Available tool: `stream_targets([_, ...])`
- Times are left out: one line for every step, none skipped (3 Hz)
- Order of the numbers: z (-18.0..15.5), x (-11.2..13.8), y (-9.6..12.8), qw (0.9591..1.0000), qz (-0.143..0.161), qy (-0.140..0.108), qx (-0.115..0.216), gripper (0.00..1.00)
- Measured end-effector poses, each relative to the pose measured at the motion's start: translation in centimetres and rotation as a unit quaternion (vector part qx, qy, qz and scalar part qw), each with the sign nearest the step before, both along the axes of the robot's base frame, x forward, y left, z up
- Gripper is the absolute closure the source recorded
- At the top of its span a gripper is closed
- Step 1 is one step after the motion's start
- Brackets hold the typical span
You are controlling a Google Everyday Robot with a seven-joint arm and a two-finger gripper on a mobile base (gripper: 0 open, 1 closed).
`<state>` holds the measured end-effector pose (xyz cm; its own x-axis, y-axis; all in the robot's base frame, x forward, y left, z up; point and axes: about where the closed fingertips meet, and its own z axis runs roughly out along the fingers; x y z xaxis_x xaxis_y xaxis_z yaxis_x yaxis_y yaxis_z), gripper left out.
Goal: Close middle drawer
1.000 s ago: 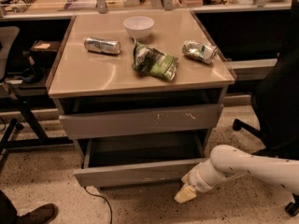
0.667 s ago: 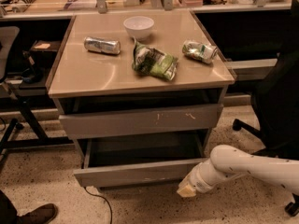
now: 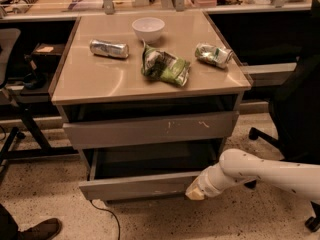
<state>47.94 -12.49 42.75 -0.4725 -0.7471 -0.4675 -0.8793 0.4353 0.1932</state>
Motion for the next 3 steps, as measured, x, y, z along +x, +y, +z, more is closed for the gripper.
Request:
stream_targets([0.1,2.0,0.5,0.9999,0.004,-0.013,0.0,1.0])
stream_targets([0.1,3.6,0.8,0.9998,0.008,-0.02,-0.002,1.0])
stream_targets([0.1,3.6,0.8,0.9998,0.008,-0.02,-0.002,0.81])
